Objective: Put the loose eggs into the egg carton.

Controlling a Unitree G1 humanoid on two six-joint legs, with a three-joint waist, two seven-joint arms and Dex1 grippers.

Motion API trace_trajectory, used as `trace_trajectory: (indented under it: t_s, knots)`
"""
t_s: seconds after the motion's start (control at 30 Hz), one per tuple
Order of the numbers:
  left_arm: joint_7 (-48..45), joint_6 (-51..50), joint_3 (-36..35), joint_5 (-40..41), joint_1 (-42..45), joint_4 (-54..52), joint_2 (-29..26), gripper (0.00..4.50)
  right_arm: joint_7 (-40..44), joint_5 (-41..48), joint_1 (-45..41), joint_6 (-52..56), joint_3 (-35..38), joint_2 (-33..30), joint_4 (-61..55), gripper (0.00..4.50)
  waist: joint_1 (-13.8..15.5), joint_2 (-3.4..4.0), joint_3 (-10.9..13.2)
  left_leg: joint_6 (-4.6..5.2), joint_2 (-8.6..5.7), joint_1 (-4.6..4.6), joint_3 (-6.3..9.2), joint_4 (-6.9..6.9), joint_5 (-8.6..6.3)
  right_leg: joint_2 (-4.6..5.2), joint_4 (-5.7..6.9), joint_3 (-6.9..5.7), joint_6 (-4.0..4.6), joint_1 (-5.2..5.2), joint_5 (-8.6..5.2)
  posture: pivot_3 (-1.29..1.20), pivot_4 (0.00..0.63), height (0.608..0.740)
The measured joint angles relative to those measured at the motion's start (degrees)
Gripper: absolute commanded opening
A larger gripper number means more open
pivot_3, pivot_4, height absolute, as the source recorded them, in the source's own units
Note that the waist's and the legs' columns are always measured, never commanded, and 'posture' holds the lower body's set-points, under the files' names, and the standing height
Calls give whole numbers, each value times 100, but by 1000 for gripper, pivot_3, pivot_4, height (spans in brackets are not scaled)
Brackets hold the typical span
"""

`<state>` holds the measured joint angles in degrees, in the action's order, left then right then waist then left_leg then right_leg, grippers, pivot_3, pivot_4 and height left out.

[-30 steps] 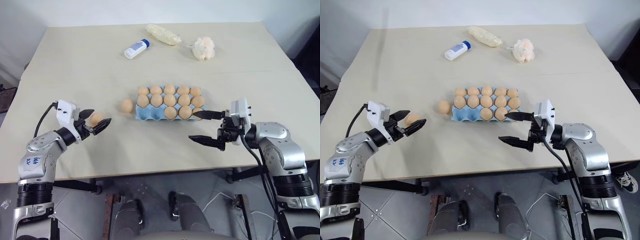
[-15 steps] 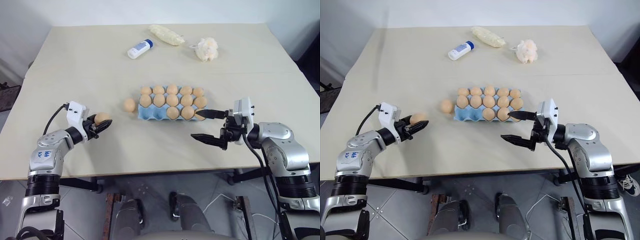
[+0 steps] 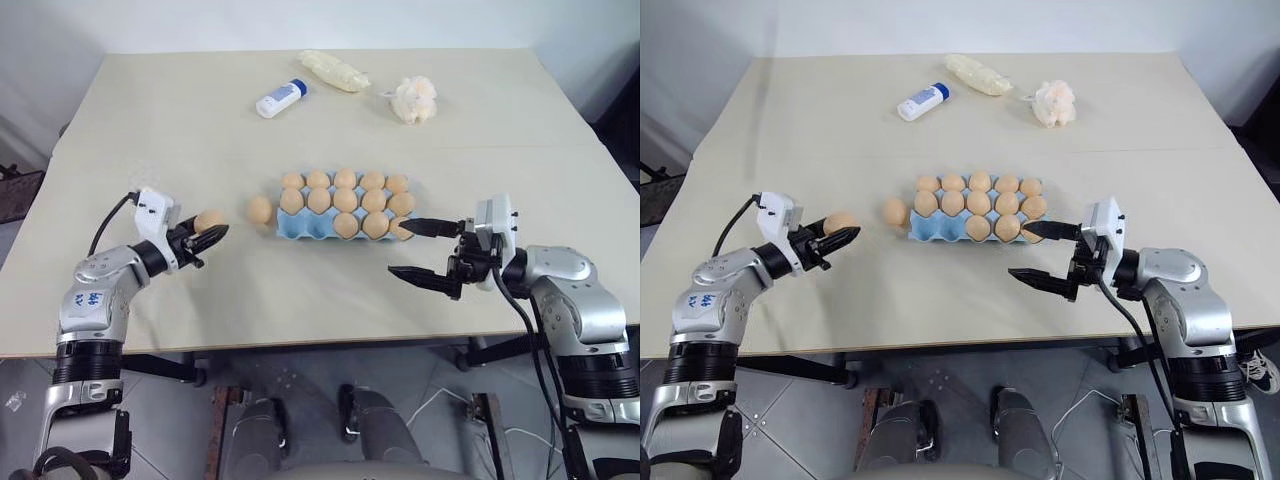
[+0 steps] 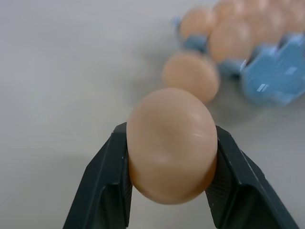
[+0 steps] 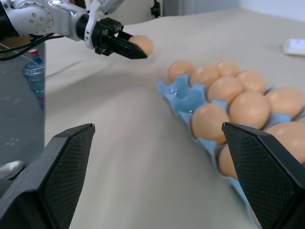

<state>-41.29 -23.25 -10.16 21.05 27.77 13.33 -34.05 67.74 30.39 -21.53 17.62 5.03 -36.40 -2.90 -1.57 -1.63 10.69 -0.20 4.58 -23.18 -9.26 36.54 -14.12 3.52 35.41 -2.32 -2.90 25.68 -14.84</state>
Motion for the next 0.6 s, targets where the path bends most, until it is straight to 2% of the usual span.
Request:
trace_trajectory:
  t_s: [0.17,0.3,0.6]
  knots:
    - [-239,2,101,80,688,37,249,1603,-149,0,263,-14,93,-15,-93,4500,7,0,0,19,-13,-1,2,2,11,-3,0,-2,0,-2,0,0,150,740]
    - [-516,3,450,96,1118,101,545,1603,-267,42,438,-14,211,-16,-300,4500,11,0,0,22,-23,-1,2,9,13,-13,3,-2,-5,-5,2,0,150,740]
    - [-1393,341,1286,-127,1926,997,1210,1603,-675,53,901,-31,327,59,-705,4500,-15,-3,1,28,-14,-3,8,53,4,-22,14,2,-9,-13,4,0,150,740]
